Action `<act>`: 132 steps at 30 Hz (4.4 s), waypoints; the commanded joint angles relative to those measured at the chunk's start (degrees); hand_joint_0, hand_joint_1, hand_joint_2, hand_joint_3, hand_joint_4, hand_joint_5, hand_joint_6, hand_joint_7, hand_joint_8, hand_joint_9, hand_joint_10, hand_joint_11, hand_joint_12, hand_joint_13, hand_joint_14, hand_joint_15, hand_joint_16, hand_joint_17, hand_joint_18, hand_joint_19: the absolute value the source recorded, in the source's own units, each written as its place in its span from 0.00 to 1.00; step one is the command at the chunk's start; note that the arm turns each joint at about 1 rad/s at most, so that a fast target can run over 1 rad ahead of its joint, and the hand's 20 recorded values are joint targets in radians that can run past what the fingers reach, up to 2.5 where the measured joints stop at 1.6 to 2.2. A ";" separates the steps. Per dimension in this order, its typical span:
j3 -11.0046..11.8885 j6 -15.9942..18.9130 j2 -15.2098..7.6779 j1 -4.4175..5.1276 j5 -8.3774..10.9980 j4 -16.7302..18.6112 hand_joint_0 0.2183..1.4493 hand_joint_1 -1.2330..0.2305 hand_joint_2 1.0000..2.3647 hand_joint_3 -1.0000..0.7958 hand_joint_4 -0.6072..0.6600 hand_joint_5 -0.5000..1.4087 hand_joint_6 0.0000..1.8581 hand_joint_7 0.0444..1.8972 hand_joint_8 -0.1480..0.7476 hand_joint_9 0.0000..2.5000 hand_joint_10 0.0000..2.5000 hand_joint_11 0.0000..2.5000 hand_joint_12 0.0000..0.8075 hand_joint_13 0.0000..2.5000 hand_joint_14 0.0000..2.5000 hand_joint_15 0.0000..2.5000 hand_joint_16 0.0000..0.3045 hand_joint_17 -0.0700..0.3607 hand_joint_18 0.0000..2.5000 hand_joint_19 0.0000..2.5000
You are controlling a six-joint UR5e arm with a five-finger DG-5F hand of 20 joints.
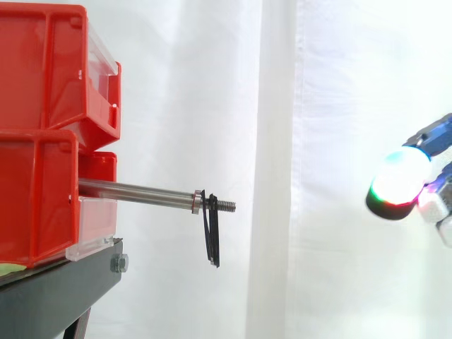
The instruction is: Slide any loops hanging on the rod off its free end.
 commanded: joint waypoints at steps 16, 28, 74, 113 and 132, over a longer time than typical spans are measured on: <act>0.03 3.54 -13.74 0.05 0.03 21.12 0.27 0.51 0.00 0.28 0.66 0.14 0.27 0.35 0.52 0.28 0.00 0.05 0.45 0.27 0.00 0.07 0.16 0.42 0.21 0.15; 0.56 -2.97 -19.71 0.31 2.14 36.33 0.27 0.51 0.00 0.28 0.66 0.14 0.27 0.35 0.52 0.28 0.00 0.05 0.45 0.27 0.00 0.08 0.16 0.42 0.21 0.15; 16.29 -5.69 -36.77 -1.36 -5.42 52.15 0.27 0.50 0.00 0.28 0.67 0.14 0.27 0.35 0.52 0.28 0.00 0.05 0.44 0.27 0.00 0.08 0.16 0.42 0.21 0.15; 16.29 -5.87 -36.77 -5.58 -13.42 54.52 0.31 0.50 0.01 0.33 0.72 0.17 0.27 0.42 0.52 0.33 0.00 0.07 0.42 0.30 0.00 0.08 0.15 0.40 0.23 0.15; 16.29 -6.04 -36.77 -5.75 -15.70 54.61 0.34 0.43 0.01 0.38 0.70 0.19 0.30 0.65 0.53 0.34 0.00 0.11 0.42 0.31 0.00 0.09 0.15 0.40 0.24 0.15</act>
